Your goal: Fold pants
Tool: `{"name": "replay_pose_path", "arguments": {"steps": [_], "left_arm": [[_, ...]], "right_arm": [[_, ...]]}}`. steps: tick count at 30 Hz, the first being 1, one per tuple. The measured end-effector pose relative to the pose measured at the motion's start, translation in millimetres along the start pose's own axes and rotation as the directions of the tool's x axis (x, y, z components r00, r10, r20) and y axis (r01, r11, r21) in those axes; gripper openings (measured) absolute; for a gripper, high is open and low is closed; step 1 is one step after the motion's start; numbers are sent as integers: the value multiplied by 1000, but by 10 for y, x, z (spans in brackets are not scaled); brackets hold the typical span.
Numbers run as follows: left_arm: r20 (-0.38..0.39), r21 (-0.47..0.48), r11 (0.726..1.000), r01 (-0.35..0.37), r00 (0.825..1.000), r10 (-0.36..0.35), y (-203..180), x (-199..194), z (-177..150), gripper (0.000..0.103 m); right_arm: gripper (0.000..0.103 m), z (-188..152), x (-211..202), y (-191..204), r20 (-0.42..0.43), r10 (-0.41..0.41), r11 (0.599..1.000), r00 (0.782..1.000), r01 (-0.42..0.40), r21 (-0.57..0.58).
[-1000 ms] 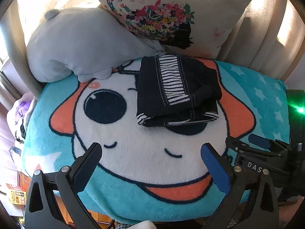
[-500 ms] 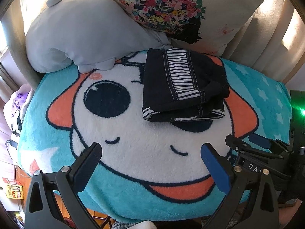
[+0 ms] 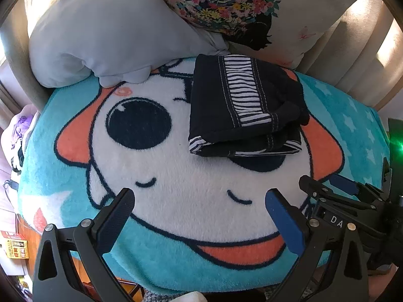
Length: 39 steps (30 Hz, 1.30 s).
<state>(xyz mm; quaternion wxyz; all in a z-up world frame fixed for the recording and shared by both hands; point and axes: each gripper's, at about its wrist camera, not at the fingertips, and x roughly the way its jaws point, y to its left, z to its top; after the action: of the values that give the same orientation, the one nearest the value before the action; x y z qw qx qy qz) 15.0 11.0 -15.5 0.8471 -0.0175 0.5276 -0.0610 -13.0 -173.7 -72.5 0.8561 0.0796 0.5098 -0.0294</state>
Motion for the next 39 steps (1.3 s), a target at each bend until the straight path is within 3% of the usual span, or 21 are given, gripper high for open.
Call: {"name": "replay_pose_path", "arguments": {"steps": [39], "left_arm": [[-87, -47, 999, 25, 996, -29, 78, 277, -22, 103]], "right_arm": [[75, 41, 46, 24, 8, -22, 999, 1000, 22, -24]]}}
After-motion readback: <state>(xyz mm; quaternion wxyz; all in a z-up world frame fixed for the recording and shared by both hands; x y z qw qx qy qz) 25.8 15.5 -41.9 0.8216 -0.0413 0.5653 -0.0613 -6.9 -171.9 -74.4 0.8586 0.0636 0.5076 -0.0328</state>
